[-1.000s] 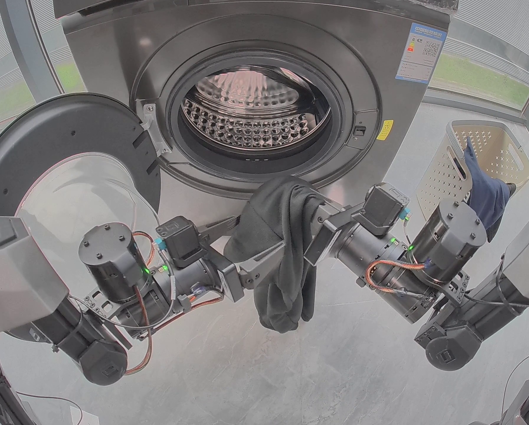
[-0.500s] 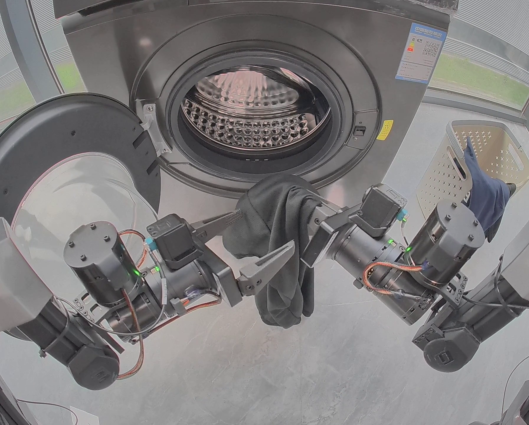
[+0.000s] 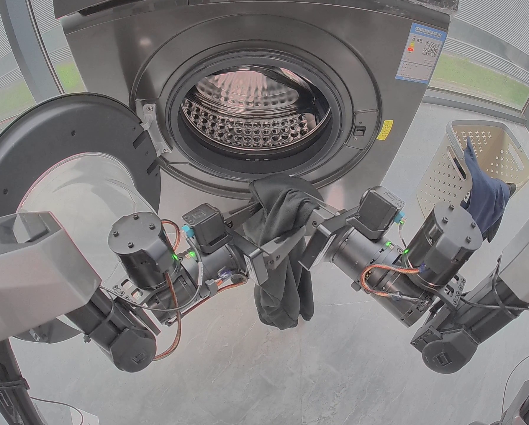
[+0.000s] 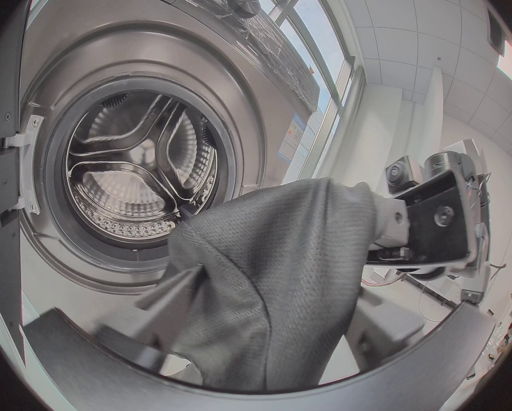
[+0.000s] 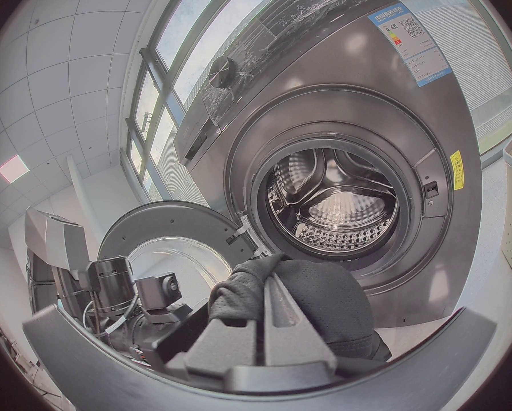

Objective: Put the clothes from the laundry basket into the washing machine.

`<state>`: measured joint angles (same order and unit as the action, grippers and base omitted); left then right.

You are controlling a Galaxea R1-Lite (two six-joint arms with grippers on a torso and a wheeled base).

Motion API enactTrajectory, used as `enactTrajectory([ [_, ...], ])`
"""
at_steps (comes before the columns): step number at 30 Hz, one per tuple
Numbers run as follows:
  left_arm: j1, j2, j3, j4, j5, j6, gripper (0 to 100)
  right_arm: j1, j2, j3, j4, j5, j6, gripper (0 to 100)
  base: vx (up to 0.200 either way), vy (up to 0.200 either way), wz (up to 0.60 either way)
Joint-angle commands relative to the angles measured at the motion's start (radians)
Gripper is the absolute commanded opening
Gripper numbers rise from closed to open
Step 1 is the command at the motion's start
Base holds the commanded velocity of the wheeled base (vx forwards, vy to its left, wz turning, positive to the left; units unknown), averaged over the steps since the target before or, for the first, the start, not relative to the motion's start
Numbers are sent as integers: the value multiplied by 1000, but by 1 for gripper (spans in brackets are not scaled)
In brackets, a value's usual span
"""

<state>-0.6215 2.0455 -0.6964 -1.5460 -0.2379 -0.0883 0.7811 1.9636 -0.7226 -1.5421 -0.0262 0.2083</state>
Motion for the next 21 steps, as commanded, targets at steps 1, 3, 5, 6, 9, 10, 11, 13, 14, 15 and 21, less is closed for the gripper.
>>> enactTrajectory([
  [1, 0, 41, -43, -3, 22, 4, 0, 0, 0, 5, -1, 0, 0, 0, 0, 0, 0],
  [3, -1, 27, -40, -3, 32, 4, 0, 0, -2, 8, -1, 2, 0, 0, 0, 0, 0],
  [5, -4, 4, -29, -3, 32, 4, 0, 1, -3, 8, -1, 2, 0, 0, 0, 0, 0],
  [6, -6, -5, -26, -3, 32, 4, 0, 1, -3, 8, -1, 2, 0, 0, 0, 0, 0],
  [9, -9, -65, 29, -3, 23, 5, 0, 3, -9, 8, -1, -1, 2, 0, 0, 0, 0],
  [10, -9, -76, 41, -3, 22, 5, 0, 4, -12, 9, -1, -1, 2, 0, 0, 0, 0],
  [11, -6, -87, 51, -3, 19, 7, 0, 6, -17, 11, -1, -3, 3, 100, 0, 0, 0],
  [13, 0, -107, 66, -5, 17, 2, 0, 9, -37, 29, -1, -3, 3, 100, 0, 0, 0],
  [14, 0, -107, 66, -5, 17, 2, 0, 9, -37, 29, -1, -3, 3, 100, 0, 0, 0],
  [15, 8, -130, 71, -5, 12, -2, 0, 3, -81, 75, 0, -1, 2, 100, 0, 0, 0],
  [21, 36, -197, 95, -6, -8, -5, 0, -60, -184, 244, 0, 15, 0, 100, 0, 0, 0],
])
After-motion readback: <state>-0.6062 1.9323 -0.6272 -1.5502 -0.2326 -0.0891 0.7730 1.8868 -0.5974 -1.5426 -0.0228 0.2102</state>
